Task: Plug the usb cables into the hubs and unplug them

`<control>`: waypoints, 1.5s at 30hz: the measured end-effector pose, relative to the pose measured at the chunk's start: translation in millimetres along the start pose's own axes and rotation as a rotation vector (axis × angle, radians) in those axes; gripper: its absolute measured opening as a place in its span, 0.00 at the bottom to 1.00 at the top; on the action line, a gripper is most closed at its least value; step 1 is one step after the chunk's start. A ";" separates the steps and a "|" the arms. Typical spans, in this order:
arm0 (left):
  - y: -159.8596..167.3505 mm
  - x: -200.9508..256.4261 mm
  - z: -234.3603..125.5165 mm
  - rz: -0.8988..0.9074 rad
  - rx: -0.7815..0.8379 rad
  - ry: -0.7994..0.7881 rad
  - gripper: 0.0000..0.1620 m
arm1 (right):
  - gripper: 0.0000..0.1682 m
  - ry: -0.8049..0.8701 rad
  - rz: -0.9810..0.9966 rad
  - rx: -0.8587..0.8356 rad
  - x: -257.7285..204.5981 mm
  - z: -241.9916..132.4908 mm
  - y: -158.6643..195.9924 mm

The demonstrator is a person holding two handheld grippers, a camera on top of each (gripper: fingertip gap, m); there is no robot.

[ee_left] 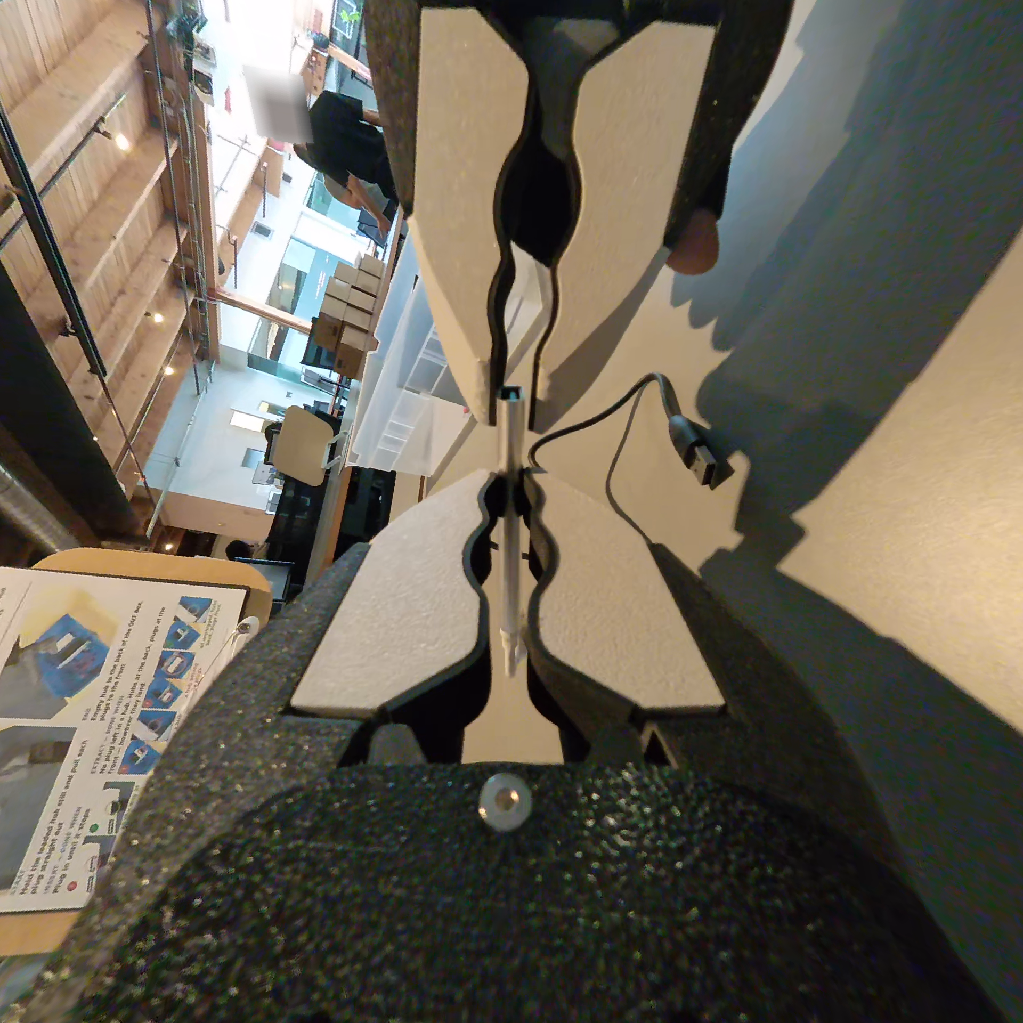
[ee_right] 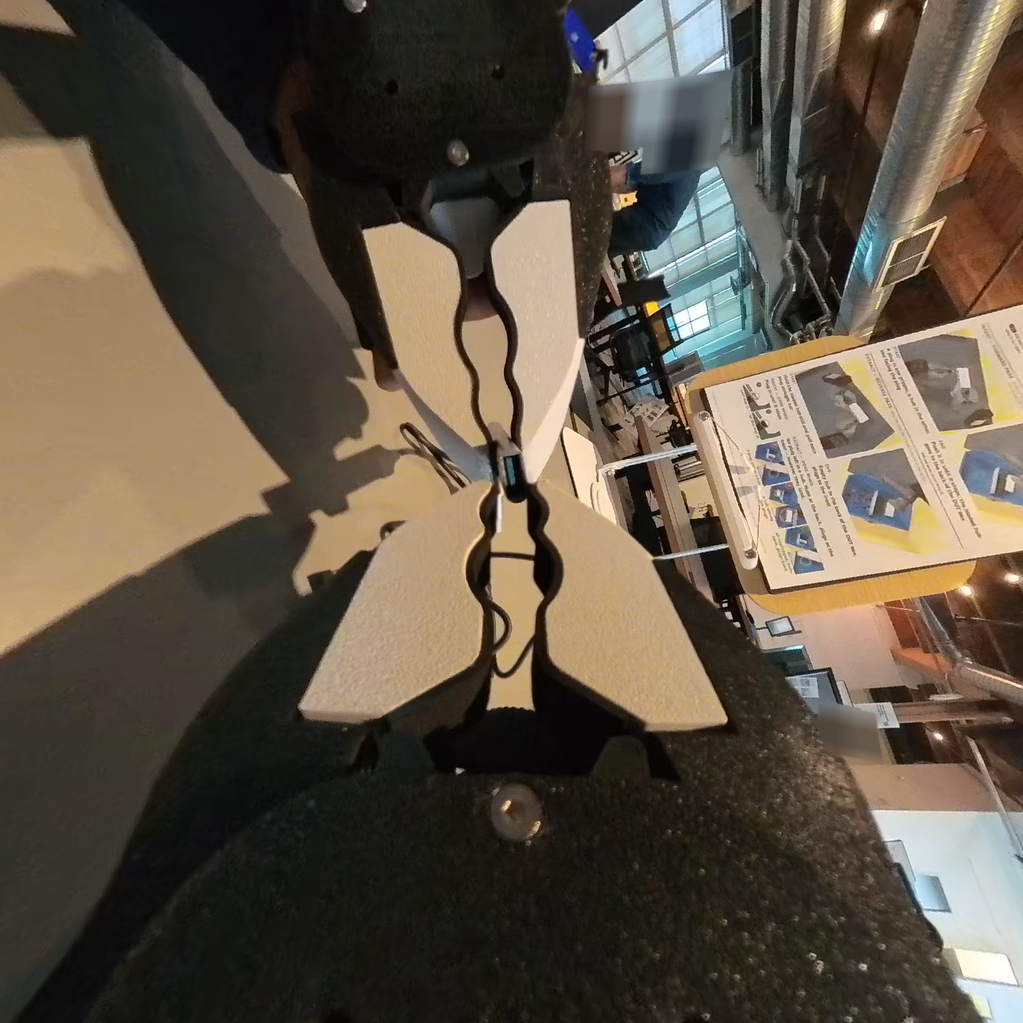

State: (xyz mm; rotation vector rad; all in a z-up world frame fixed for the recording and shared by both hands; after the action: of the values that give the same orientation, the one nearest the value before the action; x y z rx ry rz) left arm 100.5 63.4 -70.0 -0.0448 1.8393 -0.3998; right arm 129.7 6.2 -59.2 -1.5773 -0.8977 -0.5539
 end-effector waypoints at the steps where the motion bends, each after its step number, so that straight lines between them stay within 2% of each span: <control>1: 0.0 0.0 -0.1 -0.003 0.000 0.001 0.05 | 0.06 0.001 -0.001 0.002 -0.2 0.1 -0.4; 25: -2.7 5.8 2.2 0.025 0.013 0.019 0.06 | 0.04 -0.036 0.001 0.017 -7.6 3.4 -7.5; 33: 0.7 2.7 2.7 0.013 -0.034 0.012 0.05 | 0.07 -0.027 0.006 -0.014 -5.0 3.3 -1.2; 36: 6.0 -3.3 0.2 -0.005 -0.058 -0.015 0.05 | 0.10 -0.080 0.008 -0.115 -4.4 -1.3 17.6; 40: 13.5 -9.1 -2.4 0.004 -0.103 -0.047 0.05 | 0.13 -0.210 0.115 -0.207 -10.3 -8.0 41.9; 45: 14.9 -7.3 -0.2 0.036 -0.128 -0.044 0.04 | 0.15 -0.352 0.261 -0.182 -20.3 -8.9 46.8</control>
State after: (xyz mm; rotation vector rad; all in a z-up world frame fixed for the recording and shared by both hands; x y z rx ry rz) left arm 105.1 79.1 -67.6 -0.1077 1.8176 -0.2535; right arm 156.1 -8.5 -101.2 -1.9621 -0.8987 -0.1765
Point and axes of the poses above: each gripper's, where its closed fingertips meet, z out along the fingers, y out of its underside, x = y × z across the jaws, the point moved 4 cm from there along -z, back along the fingers, and after that the axes turned 9 degrees about z, right-handed, at the moved point
